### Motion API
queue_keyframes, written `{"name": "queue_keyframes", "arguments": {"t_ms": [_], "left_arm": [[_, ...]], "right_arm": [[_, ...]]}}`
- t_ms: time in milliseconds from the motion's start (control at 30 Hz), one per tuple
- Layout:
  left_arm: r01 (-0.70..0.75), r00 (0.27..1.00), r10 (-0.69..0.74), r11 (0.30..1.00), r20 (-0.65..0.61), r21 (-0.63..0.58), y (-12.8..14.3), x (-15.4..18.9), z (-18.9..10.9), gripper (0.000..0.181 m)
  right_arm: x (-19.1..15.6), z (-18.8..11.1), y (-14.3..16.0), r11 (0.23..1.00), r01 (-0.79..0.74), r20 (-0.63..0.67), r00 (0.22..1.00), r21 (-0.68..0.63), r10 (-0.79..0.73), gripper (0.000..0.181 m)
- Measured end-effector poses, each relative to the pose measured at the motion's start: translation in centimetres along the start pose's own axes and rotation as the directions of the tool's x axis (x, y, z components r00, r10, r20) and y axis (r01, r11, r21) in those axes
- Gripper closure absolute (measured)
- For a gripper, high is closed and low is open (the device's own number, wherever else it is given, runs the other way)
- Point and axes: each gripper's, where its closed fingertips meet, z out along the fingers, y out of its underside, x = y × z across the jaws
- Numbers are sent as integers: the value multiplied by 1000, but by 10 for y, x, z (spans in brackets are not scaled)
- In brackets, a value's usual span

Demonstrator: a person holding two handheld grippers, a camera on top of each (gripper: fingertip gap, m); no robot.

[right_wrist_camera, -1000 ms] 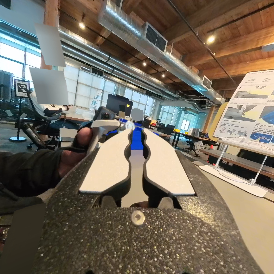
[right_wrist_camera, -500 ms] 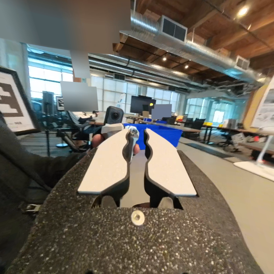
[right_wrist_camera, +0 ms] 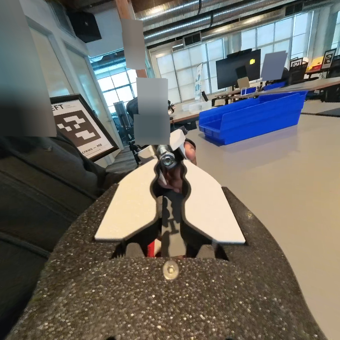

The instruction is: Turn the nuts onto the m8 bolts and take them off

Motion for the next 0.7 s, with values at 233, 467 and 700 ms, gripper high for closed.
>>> {"name": "queue_keyframes", "arguments": {"t_ms": [233, 467, 700], "left_arm": [[59, 998, -61, 998, -33, -37, 5, 1, 1, 167], [106, 991, -111, 992, -76, -73, 8, 6, 0, 167], [76, 996, -76, 997, -54, -17, 3, 2, -3, 167]], "right_arm": [[0, -2, 4, 970, 240, -55, 969, -42, -242, 167], [1, -4, 8, 597, 781, -153, 578, -181, -802, 165], [0, -7, -2, 907, 420, -94, 902, -43, -422, 146]]}}
